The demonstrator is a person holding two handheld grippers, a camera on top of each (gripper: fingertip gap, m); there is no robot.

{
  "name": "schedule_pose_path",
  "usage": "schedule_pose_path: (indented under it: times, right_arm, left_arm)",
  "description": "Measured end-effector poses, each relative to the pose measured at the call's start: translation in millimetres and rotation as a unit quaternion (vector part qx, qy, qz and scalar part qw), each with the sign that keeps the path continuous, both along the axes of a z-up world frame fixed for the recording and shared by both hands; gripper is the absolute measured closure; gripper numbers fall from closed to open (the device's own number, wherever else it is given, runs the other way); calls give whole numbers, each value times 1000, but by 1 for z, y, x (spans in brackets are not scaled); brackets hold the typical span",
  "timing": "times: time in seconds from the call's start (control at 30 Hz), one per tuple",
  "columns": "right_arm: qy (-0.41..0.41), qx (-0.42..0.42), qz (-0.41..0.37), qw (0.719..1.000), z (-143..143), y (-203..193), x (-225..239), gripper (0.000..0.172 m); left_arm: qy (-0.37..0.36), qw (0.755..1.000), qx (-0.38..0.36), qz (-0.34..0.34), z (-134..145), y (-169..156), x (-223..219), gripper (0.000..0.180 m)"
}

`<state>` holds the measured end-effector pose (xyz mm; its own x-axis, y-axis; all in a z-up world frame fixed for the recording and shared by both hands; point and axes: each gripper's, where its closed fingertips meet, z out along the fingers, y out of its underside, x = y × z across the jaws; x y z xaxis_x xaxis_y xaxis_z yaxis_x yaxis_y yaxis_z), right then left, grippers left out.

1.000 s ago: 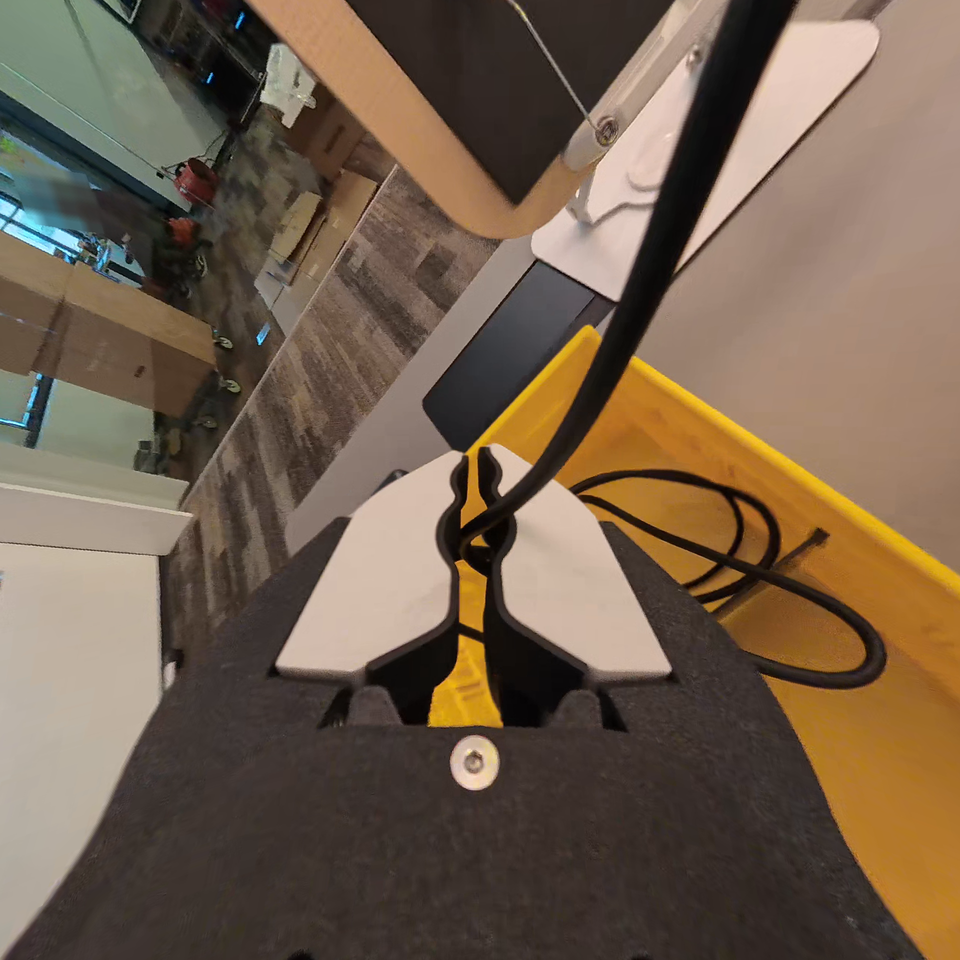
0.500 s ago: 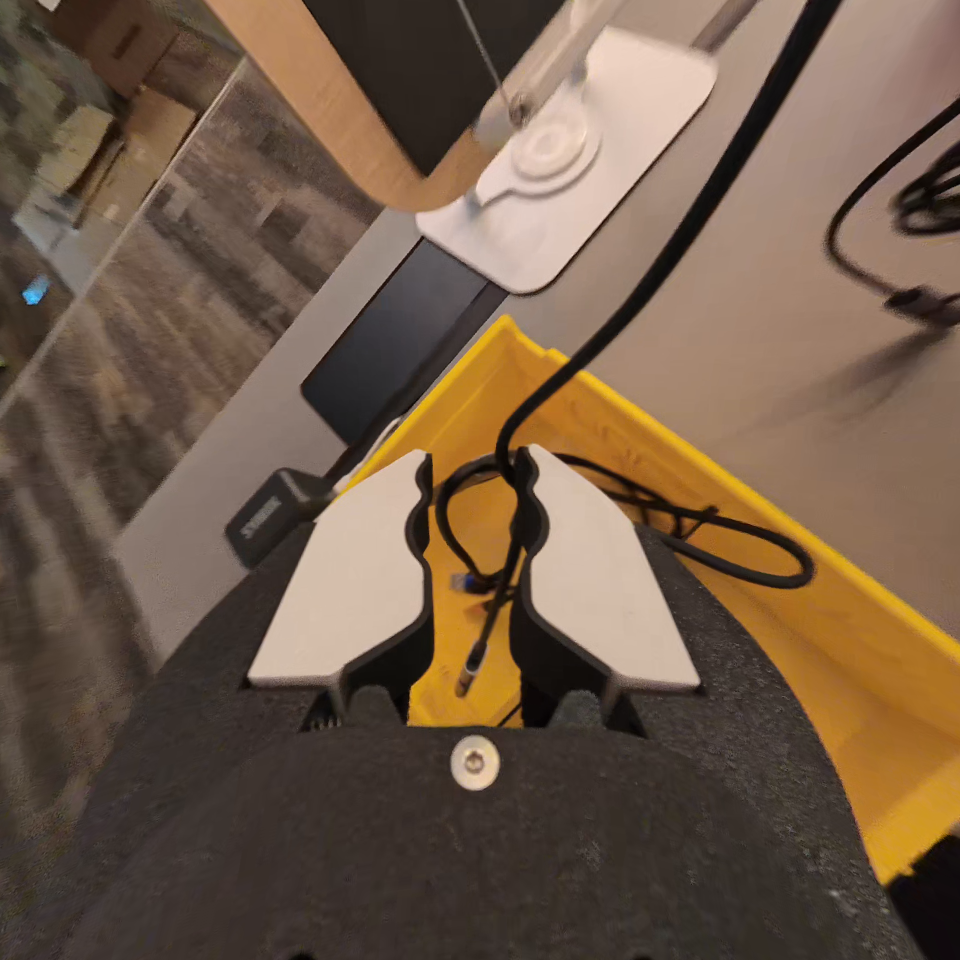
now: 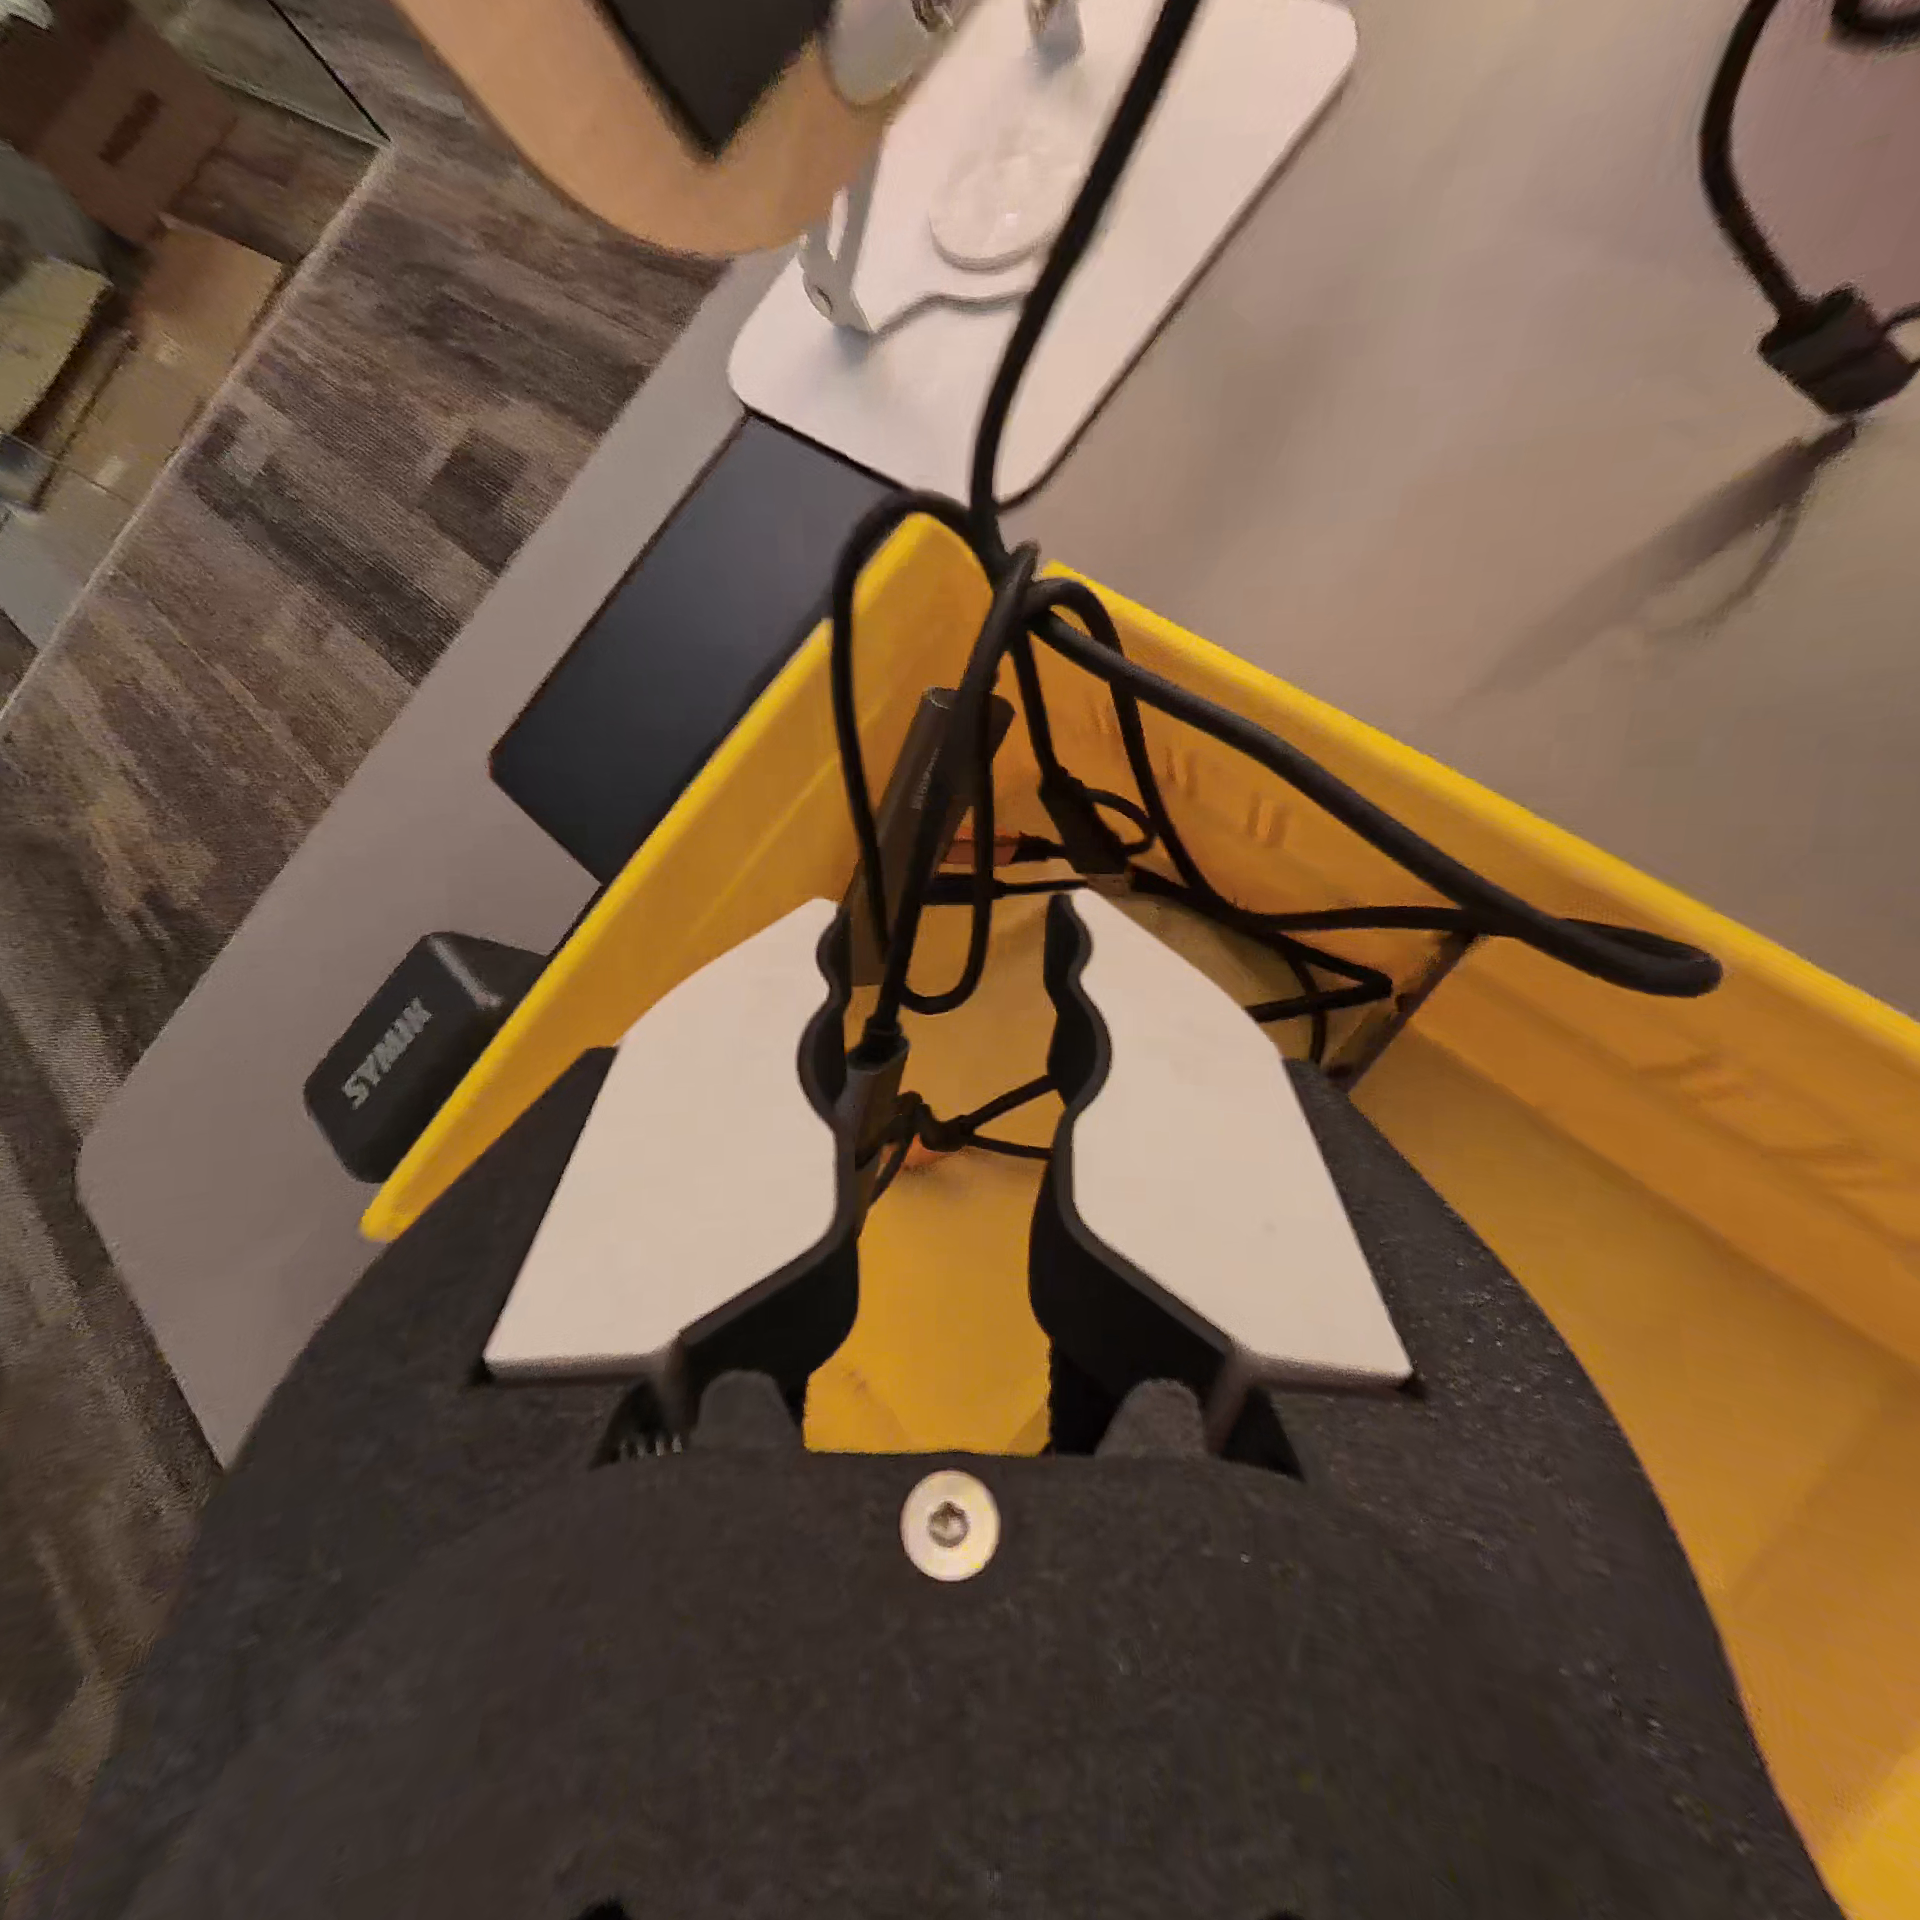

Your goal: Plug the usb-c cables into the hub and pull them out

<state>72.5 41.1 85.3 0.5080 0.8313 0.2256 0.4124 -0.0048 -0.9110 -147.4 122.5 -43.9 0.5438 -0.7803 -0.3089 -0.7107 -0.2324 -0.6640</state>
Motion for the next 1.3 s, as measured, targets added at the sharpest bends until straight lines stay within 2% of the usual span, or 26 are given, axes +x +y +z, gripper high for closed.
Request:
schedule_pose_path:
  times: [0.07, 0.13, 0.2, 0.37, 0.5, 0.73, 0.87, 1.07, 1.17, 1.3]
  right_arm:
    - [-11, 1, 1, 1000, 3, 1, -1, 162]
    - [-19, 0, 0, 1000, 6, 4, -2, 162]
    - [-27, -3, 1, 1000, 8, 8, -5, 162]
    - [-49, -9, 11, 999, 14, 21, -22, 162]
    - [-62, -7, 10, 998, 26, 36, -45, 162]
    - [-110, -14, 8, 994, 42, 57, -88, 162]
    - [-132, -34, 13, 991, 36, 64, -110, 162]
    - [-142, -71, 24, 987, 24, 70, -145, 162]
    - [-166, -87, -3, 982, 10, 82, -147, 162]
    - [-144, -125, -27, 981, -1, 90, -142, 162]
  left_arm:
    - [40, 999, -20, -4, -14, 2, 1, 149]
    - [83, 996, -25, -10, -26, 4, 1, 180]
    - [76, 996, -35, -33, -26, -3, 12, 180]
    - [39, 997, -8, -73, 17, -25, 35, 180]
    - [53, 995, 18, -77, 44, -40, 29, 180]
    - [20, 996, 49, -65, 98, -55, 19, 180]
    - [29, 994, 70, -73, 122, -61, 21, 180]
    - [38, 992, 91, -82, 139, -68, 32, 180]
    - [18, 990, 109, -84, 154, -73, 35, 180]
    - [0, 990, 129, -62, 175, -71, 24, 180]
